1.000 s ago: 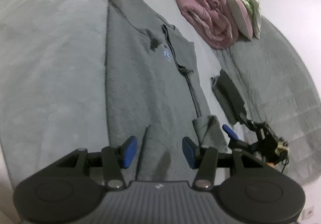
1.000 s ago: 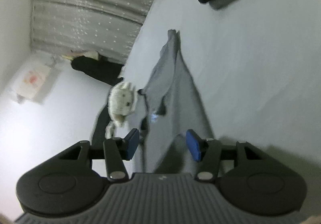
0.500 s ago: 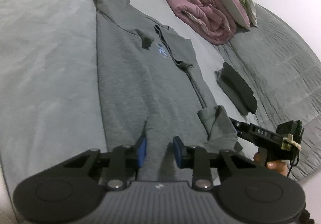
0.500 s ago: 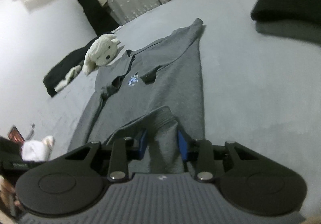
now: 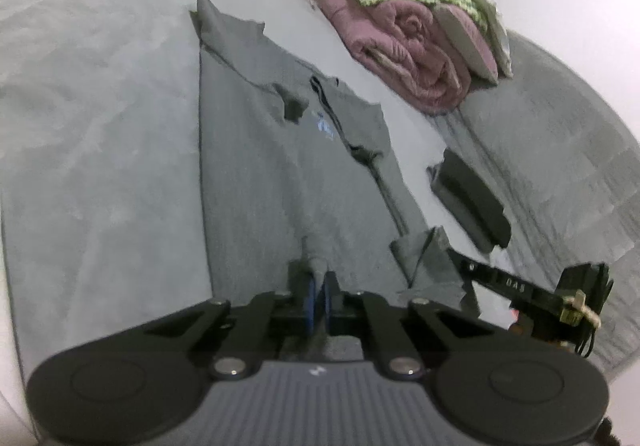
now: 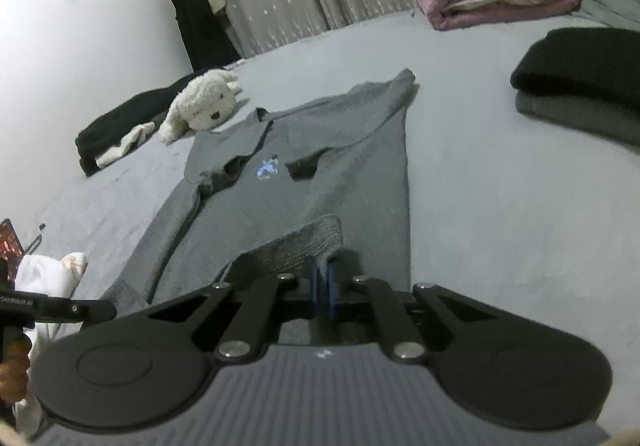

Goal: Fold clothes
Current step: 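Pinch and press the folded hem flat with both grippers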

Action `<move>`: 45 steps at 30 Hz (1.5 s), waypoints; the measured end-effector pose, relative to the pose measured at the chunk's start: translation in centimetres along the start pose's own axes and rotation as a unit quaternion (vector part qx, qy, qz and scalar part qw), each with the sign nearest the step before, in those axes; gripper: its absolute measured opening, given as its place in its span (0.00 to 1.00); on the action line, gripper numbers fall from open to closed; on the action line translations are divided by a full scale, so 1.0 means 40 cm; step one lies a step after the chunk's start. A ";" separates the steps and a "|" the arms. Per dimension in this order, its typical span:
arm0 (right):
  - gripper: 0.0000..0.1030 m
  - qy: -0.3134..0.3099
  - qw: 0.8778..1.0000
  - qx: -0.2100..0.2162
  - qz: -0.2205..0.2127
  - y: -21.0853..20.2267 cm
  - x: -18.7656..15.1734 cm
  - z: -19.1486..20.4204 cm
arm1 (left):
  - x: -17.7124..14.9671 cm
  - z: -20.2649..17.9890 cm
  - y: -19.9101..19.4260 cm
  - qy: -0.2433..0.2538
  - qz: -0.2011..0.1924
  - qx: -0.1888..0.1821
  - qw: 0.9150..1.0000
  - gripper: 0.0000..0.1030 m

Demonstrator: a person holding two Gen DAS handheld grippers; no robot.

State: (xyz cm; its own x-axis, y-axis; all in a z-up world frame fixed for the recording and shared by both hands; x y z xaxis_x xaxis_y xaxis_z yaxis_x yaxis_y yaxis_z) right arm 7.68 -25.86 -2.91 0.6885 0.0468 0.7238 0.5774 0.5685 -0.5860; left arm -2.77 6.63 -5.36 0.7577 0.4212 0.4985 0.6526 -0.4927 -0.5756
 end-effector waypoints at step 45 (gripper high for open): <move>0.08 -0.043 0.998 0.011 -0.033 0.005 0.083 0.023 | 0.161 0.064 0.026 -0.063 -0.027 -0.038 0.997 0.03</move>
State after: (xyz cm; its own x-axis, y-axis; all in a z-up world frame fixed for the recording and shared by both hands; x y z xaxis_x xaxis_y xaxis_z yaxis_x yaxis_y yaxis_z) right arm 9.68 -24.81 -0.30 0.6082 0.0784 0.7899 0.6096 0.5912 -0.5281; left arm 2.78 10.77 -4.42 0.7185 0.5393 0.4392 0.6944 -0.5209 -0.4964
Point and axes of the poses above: each gripper's, at about its wrist camera, not at the fingertips, and y roughly the way its jaws point, z to its left, x to its top, the point moved 3 cm from there along y, roughly the way its jaws point, and after that the axes turned 4 degrees about z, right-handed, at the moved point
